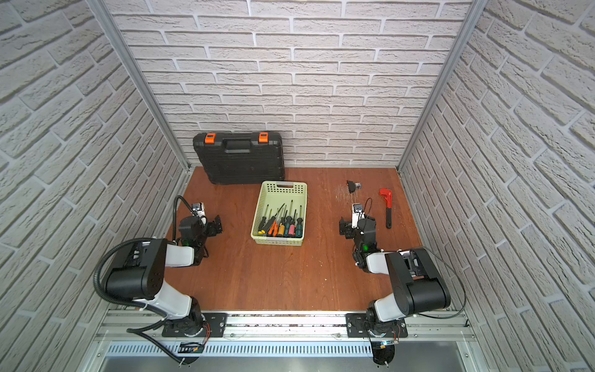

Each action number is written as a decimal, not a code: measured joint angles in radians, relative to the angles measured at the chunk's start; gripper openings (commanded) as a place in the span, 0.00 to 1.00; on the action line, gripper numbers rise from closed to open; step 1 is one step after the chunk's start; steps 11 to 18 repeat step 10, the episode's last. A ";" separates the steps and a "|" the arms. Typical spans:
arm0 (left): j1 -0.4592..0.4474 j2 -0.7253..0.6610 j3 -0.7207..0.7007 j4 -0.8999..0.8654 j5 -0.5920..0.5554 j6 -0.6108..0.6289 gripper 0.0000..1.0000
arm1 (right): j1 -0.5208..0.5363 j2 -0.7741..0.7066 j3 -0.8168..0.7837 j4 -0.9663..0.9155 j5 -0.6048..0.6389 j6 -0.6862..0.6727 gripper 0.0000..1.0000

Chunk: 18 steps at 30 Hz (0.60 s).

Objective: Put the screwdriver in the bin
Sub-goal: Reset both arms

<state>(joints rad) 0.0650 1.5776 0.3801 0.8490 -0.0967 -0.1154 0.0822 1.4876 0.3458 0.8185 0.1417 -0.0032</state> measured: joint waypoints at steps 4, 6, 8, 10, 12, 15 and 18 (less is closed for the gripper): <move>0.000 0.000 0.000 0.001 0.000 0.000 0.98 | 0.000 0.000 0.000 0.000 -0.003 0.000 0.99; 0.000 0.000 0.000 0.001 0.001 0.000 0.98 | 0.000 0.000 0.000 0.000 -0.005 0.000 0.99; 0.000 0.000 0.000 0.001 0.001 0.000 0.98 | 0.000 0.000 0.000 0.000 -0.005 0.000 0.99; 0.000 0.000 0.000 0.001 0.001 0.000 0.98 | 0.000 0.000 0.000 0.000 -0.005 0.000 0.99; 0.000 0.000 0.000 0.001 0.001 0.000 0.98 | 0.000 0.000 0.000 0.000 -0.005 0.000 0.99; 0.000 0.000 0.000 0.001 0.001 0.000 0.98 | 0.000 0.000 0.000 0.000 -0.005 0.000 0.99; 0.000 0.000 0.000 0.001 0.001 0.000 0.98 | 0.000 0.000 0.000 0.000 -0.005 0.000 0.99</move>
